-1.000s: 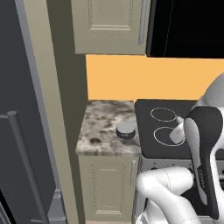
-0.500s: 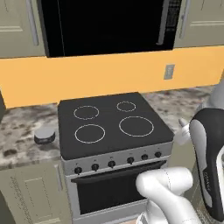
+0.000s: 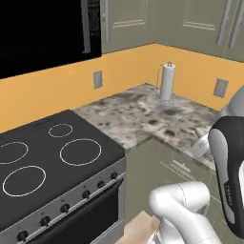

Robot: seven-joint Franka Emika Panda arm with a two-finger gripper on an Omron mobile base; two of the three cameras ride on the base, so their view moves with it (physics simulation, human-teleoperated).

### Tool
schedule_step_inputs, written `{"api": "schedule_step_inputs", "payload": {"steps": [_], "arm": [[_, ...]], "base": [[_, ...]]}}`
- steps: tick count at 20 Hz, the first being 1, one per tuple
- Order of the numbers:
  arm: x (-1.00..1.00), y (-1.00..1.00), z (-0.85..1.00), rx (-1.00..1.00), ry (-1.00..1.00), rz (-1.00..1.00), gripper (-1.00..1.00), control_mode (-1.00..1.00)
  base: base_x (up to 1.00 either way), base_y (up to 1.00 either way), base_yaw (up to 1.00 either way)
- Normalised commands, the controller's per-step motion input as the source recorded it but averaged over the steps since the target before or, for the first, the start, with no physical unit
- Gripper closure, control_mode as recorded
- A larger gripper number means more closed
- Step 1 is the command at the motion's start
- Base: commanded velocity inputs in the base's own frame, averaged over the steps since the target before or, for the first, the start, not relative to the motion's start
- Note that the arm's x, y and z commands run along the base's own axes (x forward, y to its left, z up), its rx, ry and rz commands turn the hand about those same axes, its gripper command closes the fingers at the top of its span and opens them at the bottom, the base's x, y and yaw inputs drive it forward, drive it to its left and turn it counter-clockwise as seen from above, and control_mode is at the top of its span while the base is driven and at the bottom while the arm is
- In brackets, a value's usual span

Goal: Take the fish from the fridge and place it on the digital scale on the counter by the fridge. Wait a few seconds for a reading, then move it to the plate on the dining counter.

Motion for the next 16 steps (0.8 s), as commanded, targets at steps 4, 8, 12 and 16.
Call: {"api": "schedule_step_inputs", "payload": {"steps": [4, 8, 12, 16], "arm": [[0.00, 0.00, 0.00, 0.00, 0.00, 0.00, 1.00, 1.00], [0.00, 0.00, 0.00, 0.00, 0.00, 0.00, 1.00, 1.00], [0.00, 0.00, 0.00, 0.00, 0.00, 0.00, 1.00, 1.00], [0.00, 0.00, 0.00, 0.00, 0.00, 0.00, 1.00, 1.00]], "base": [[-0.09, 0.00, -0.91], [0.00, 0.00, -0.94], [0.00, 0.00, -0.94], [0.00, 0.00, -0.94]]}}
